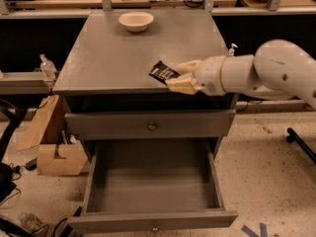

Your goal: Place rxbar chocolate into middle drawer

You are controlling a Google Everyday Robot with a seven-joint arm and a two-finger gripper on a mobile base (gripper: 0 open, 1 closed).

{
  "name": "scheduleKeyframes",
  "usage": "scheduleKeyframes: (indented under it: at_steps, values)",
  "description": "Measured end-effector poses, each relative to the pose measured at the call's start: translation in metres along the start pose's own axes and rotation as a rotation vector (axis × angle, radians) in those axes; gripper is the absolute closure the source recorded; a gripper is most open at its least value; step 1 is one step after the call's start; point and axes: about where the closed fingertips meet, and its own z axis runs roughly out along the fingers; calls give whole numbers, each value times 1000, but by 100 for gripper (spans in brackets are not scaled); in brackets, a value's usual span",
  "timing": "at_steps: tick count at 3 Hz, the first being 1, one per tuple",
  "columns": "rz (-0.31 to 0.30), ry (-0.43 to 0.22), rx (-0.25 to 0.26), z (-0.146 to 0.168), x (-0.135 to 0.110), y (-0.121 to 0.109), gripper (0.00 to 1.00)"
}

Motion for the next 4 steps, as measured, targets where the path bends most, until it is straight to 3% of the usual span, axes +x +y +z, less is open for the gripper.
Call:
scheduleKeyframes:
  at_steps: [2, 3, 4]
  values:
    - [89, 12, -13, -52, 85, 21, 100]
    - [111, 0, -70, -55, 112, 30, 100]
    - [111, 0, -70, -55, 112, 30, 100]
